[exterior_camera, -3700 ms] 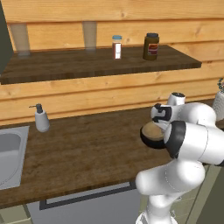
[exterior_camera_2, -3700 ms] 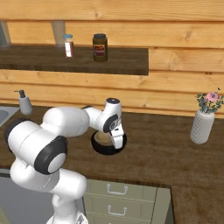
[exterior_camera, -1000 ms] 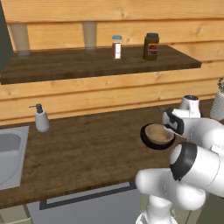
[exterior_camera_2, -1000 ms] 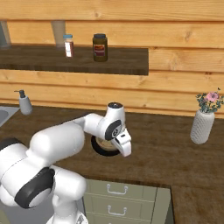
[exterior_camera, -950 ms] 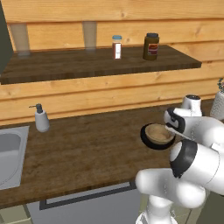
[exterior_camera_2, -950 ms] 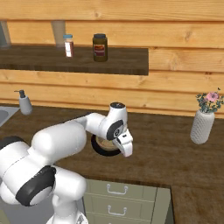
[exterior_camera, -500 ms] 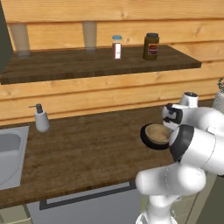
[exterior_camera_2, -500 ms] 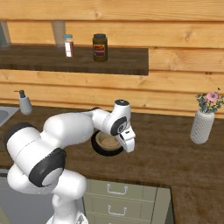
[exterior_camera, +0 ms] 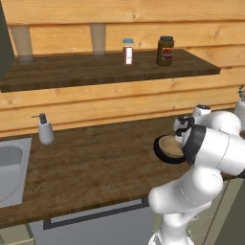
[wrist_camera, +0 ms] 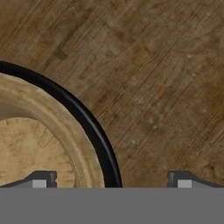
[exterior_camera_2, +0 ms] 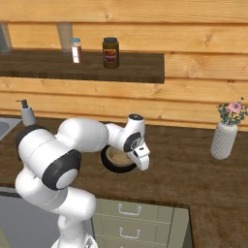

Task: Pick up the bowls on the counter and stack them on top of one another in the open cabinet. Place the smaller bowl on top of the larger bowl.

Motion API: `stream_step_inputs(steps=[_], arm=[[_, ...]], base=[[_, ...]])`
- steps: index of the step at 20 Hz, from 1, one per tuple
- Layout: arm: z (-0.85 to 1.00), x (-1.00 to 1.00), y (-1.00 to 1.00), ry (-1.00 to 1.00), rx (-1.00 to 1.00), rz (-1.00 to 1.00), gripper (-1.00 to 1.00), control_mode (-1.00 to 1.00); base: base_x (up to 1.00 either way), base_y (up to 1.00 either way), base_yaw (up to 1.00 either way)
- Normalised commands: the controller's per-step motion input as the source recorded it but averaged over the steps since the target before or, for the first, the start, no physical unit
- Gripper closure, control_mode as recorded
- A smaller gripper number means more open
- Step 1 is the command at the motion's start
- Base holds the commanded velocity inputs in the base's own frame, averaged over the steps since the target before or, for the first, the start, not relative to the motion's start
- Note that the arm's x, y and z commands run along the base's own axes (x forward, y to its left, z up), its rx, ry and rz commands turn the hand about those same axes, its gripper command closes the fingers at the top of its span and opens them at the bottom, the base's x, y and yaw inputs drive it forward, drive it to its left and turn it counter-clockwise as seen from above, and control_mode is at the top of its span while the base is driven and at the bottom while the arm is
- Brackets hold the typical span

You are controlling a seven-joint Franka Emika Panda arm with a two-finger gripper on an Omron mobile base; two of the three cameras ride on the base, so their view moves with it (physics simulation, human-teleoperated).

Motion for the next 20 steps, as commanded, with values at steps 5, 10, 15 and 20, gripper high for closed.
stream_step_inputs(steps=[5, 10, 15, 20], arm=[[-0.19, 0.03, 0.00, 0.00, 0.00, 0.03, -1.00, -1.00], [-0.06, 0.00, 0.00, 0.00, 0.00, 0.01, -1.00, -1.00], [0.00, 0.00, 0.00, 0.00, 0.00, 0.00, 1.00, -1.00], [0.00, 0.00, 0.00, 0.00, 0.00, 0.00, 1.00, -1.00]], base=[[0.00, 0.00, 0.00], [0.00, 0.00, 0.00], [0.00, 0.00, 0.00], [0.00, 0.00, 0.00]])
